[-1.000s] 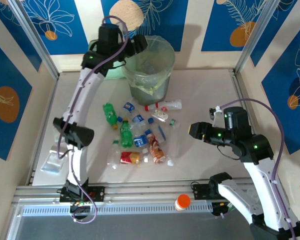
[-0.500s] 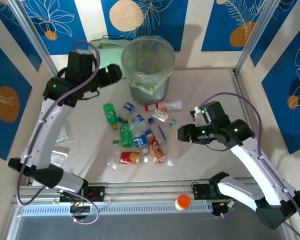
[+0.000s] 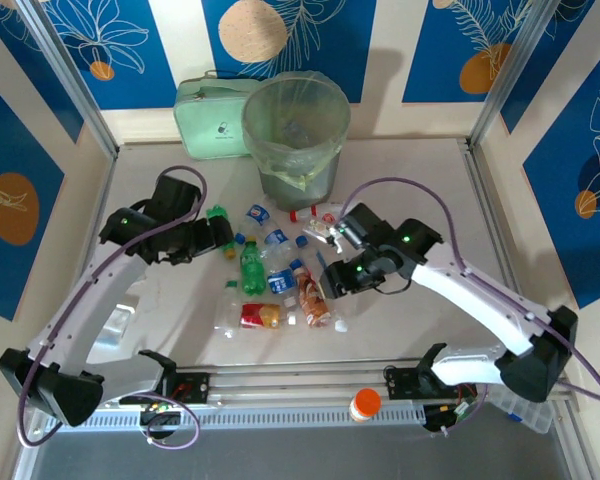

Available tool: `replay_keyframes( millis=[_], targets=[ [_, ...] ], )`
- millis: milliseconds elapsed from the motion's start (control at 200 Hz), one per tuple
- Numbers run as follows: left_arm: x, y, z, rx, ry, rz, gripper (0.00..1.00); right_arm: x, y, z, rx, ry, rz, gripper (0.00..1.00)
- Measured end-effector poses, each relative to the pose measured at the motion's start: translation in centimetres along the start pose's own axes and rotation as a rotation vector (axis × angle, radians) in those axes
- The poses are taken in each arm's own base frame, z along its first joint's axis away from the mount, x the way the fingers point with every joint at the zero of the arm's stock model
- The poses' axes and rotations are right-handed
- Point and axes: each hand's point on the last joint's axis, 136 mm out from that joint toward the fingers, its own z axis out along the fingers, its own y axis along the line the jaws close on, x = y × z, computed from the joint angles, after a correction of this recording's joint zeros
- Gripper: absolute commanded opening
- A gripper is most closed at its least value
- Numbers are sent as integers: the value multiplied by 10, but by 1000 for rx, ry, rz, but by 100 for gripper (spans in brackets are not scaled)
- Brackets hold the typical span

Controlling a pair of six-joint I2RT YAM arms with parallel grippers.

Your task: Put the plastic bottles in the bin

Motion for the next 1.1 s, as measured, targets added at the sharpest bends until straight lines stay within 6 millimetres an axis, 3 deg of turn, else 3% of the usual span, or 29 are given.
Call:
replay_keyframes(
  millis=[230, 490, 655, 920, 1100],
  targets=[
    [10, 14, -16, -10, 0, -32, 85, 4, 7, 43, 91, 135, -69, 61],
    [19, 12, -10, 11, 43, -43, 85, -7, 8, 91, 226, 230, -103, 70],
    [19, 11, -11, 19, 44, -42, 85, -5, -3, 117, 316, 284, -83, 72],
    [20, 11, -21, 42, 16, -15, 85, -11, -14, 144, 395, 309, -48, 70],
    [18, 9, -28, 40, 18, 18, 85, -14, -18, 151, 390, 309, -35, 66]
  ],
)
